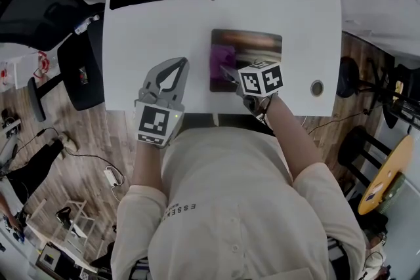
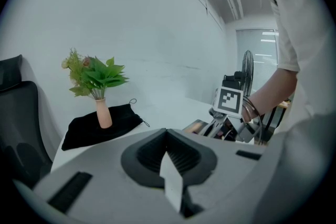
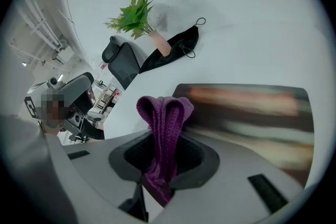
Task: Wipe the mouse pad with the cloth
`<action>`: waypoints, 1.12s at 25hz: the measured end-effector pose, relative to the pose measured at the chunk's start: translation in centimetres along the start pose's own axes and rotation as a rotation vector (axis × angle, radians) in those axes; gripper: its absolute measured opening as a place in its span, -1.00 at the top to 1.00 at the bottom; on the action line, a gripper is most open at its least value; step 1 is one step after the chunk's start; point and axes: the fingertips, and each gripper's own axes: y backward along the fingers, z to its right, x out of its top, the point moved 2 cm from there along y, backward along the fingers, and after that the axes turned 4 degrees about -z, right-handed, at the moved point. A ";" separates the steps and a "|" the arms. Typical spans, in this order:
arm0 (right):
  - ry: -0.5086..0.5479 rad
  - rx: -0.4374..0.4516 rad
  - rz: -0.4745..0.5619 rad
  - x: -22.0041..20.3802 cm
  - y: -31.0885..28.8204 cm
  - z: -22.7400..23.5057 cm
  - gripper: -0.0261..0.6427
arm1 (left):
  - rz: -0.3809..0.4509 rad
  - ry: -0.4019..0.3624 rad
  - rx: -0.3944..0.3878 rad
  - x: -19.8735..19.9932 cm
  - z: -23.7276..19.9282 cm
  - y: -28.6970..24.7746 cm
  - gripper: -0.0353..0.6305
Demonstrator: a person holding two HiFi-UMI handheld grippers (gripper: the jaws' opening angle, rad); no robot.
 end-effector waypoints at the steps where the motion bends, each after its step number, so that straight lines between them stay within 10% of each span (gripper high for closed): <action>1: -0.004 0.000 0.002 -0.1 0.2 0.2 0.61 | -0.001 -0.001 -0.002 0.1 0.2 -0.1 0.89; 28: -0.037 -0.082 0.039 -3.6 8.0 8.7 0.60 | 0.018 -0.052 -0.064 4.0 7.2 -5.9 0.89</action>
